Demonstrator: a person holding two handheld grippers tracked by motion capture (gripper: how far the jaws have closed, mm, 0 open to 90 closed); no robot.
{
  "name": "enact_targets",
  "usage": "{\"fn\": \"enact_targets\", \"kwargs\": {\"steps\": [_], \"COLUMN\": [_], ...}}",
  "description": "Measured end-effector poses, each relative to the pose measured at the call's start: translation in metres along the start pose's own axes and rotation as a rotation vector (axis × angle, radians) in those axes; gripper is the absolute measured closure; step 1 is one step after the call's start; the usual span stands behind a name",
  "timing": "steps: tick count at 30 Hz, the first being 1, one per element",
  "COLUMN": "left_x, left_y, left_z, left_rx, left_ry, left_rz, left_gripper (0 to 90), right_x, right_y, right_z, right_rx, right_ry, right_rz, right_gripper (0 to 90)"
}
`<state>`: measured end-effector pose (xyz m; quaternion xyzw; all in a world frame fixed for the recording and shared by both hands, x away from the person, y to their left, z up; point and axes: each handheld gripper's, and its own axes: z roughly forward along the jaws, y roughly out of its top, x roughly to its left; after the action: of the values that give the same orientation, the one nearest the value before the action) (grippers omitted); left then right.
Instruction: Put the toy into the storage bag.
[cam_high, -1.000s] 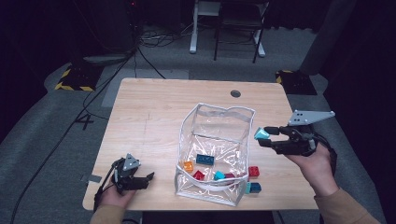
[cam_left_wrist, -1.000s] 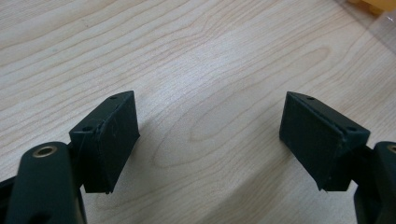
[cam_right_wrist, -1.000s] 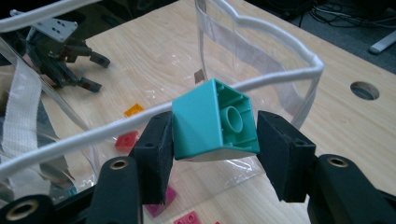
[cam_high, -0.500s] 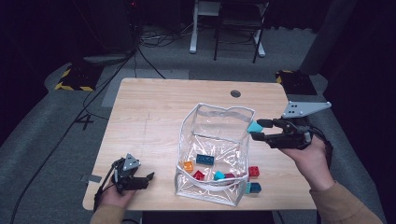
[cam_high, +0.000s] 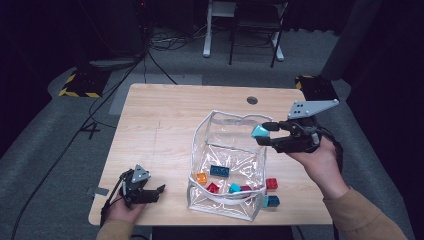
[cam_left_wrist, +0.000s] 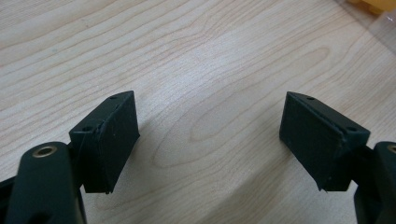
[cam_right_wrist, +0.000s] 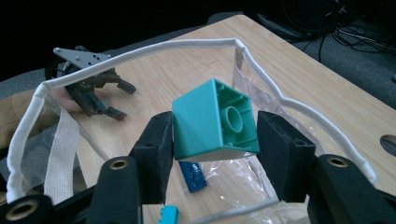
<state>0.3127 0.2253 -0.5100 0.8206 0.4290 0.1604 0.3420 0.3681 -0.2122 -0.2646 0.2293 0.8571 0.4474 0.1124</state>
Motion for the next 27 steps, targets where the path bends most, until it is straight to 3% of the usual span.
{"fn": "enact_targets", "kwargs": {"steps": [19,27], "left_x": [0.0,0.0], "left_y": [0.001,0.001], "left_z": [0.0,0.0], "left_rx": [0.001,0.0], "left_ry": [-0.002,-0.003], "left_rz": [0.004,0.004], "left_gripper": [19.5,19.5], "right_x": [0.008,0.012], "right_y": [0.027,0.028], "right_z": [0.05,0.075], "right_rx": [0.062,0.146], "right_ry": [0.033,0.073], "right_rz": [-0.017,-0.029], "right_gripper": [48.0,48.0]}}
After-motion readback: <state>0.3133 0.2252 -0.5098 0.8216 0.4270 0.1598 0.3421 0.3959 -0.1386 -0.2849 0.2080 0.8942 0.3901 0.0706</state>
